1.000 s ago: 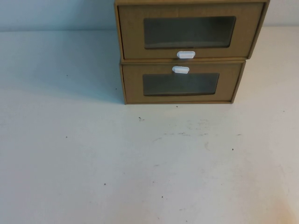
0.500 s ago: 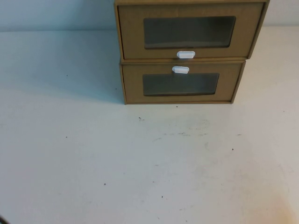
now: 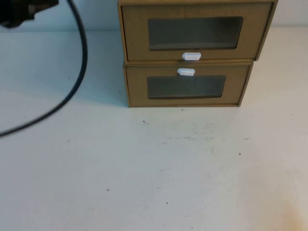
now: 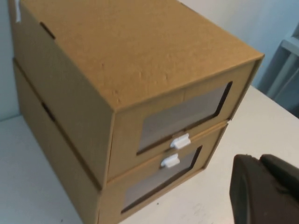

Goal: Open the shoe box
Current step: 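Pull the top drawer of the cardboard box fully open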

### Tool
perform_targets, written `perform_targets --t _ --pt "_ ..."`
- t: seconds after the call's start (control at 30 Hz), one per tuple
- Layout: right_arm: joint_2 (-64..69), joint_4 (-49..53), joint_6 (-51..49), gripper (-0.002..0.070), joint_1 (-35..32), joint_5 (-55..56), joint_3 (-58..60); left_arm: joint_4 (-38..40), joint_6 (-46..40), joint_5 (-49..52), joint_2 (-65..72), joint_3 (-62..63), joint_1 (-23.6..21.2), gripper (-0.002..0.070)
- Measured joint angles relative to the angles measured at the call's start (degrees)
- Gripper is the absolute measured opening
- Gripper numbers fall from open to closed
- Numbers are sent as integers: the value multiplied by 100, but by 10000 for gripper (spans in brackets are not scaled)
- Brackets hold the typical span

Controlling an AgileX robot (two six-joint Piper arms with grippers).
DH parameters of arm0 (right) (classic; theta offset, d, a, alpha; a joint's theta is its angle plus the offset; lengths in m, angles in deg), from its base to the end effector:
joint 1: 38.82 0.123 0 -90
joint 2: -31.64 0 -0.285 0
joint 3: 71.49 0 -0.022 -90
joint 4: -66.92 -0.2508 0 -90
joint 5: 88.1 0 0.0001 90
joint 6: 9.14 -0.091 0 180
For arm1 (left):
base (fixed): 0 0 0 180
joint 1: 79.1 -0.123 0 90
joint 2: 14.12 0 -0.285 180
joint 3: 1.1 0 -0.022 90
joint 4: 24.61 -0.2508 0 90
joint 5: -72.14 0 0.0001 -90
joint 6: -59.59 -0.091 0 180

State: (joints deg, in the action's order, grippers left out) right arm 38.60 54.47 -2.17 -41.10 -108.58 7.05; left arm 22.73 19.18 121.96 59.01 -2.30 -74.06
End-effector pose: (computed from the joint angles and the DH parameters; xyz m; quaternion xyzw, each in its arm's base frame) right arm 0.0530 0.0048 0.1747 0.0257 0.7955 0.0429 0.6038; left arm 0.2167 -0.0705 0.4551 0.2340 0.7793 -0.2435 0.5278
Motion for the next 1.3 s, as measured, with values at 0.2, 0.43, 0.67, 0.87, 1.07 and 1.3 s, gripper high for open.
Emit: perform_targets --t 0.2,0.43,0.67,0.87,1.07,1.3 --pt "0 -129 0 -13 0 0 0 492 -213 786 1879 2121 0 -4" --pt "0 -145 0 -14 0 0 0 537 24 1364 4077 4905 508 -4" --pt "0 -155 0 -13 0 0 0 412 226 1368 5734 6903 1186 -4" --pt "0 -167 0 -14 0 0 0 226 253 1124 6265 7038 1341 -4" --pt "0 -167 0 -14 0 0 0 190 256 1063 6552 7038 1341 -4" --pt "0 -169 0 -14 0 0 0 253 266 982 6635 7059 1341 -4"
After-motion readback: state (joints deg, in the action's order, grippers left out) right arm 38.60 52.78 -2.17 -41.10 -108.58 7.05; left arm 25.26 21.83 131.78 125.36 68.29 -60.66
